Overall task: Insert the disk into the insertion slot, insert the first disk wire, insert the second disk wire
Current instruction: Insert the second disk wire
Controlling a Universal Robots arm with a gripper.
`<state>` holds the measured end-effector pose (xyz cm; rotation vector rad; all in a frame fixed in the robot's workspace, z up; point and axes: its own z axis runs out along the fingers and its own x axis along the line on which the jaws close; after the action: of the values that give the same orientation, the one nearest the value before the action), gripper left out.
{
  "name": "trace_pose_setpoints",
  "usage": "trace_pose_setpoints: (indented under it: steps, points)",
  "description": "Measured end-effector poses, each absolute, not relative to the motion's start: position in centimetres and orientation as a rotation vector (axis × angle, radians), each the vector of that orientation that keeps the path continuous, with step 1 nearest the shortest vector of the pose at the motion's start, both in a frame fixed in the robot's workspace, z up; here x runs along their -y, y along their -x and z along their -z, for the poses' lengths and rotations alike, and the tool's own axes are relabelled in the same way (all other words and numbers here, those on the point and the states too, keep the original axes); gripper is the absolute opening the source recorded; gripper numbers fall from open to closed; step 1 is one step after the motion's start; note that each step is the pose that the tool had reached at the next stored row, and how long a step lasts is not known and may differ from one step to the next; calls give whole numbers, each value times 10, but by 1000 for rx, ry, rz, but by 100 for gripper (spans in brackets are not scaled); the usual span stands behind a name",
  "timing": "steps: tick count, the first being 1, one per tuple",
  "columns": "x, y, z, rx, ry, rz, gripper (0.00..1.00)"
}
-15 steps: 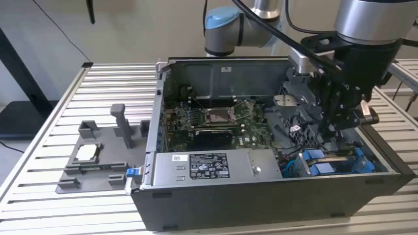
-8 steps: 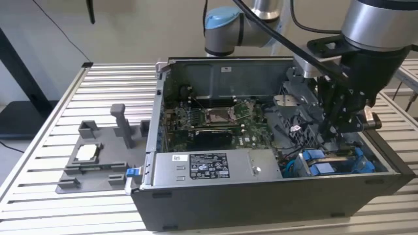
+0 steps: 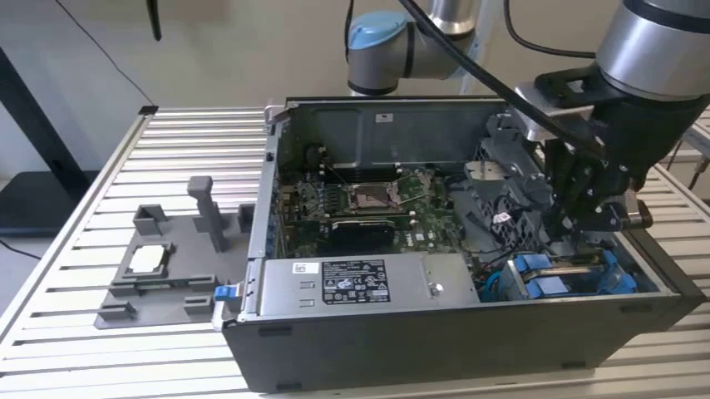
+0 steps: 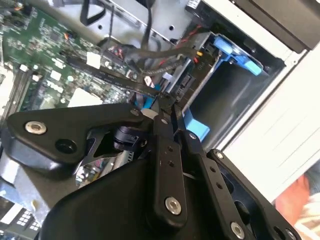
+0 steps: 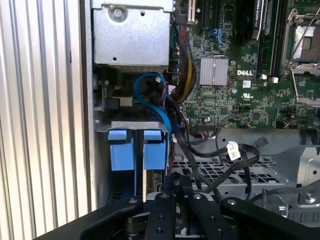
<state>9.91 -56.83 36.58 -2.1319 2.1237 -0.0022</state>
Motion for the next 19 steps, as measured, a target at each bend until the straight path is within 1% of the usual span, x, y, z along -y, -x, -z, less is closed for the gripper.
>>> trace_pose_setpoints:
  steps: [6, 11, 19]
  points:
    - [579, -107, -364, -2138, 2143, -33, 16]
    - [582, -114, -361, -2133, 2136, -61, 16]
    - [582, -116, -360, -2140, 2141, -76, 16]
